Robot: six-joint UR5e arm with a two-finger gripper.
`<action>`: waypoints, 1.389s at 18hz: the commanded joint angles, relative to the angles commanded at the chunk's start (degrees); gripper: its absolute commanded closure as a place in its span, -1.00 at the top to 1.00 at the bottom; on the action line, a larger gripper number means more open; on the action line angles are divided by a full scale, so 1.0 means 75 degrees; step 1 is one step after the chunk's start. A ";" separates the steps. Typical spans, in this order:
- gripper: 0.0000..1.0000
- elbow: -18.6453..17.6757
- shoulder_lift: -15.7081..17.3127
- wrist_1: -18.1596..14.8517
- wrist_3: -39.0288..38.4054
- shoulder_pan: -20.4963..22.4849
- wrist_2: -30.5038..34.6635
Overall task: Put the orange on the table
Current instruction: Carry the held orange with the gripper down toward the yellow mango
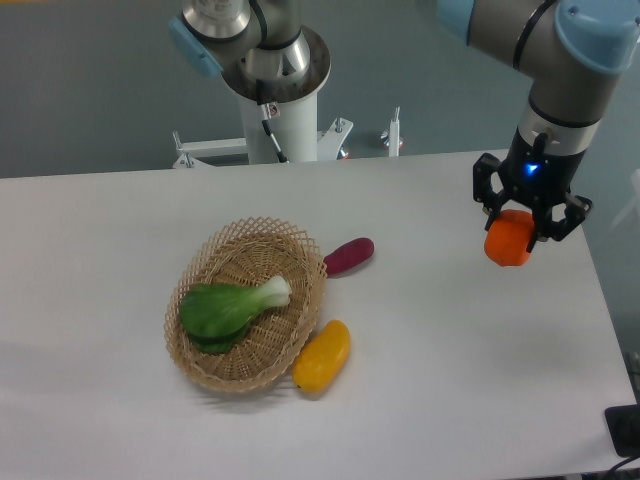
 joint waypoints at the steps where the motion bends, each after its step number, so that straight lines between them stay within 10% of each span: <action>1: -0.17 -0.0046 -0.0012 0.0012 -0.0023 0.0000 0.0000; 9: -0.17 -0.0281 -0.0023 0.0152 -0.0351 -0.0082 -0.0035; 15: -0.18 -0.1732 0.0000 0.2564 -0.1381 -0.0457 -0.0012; 25: -0.17 -0.2098 -0.0690 0.3396 -0.2836 -0.1112 0.0792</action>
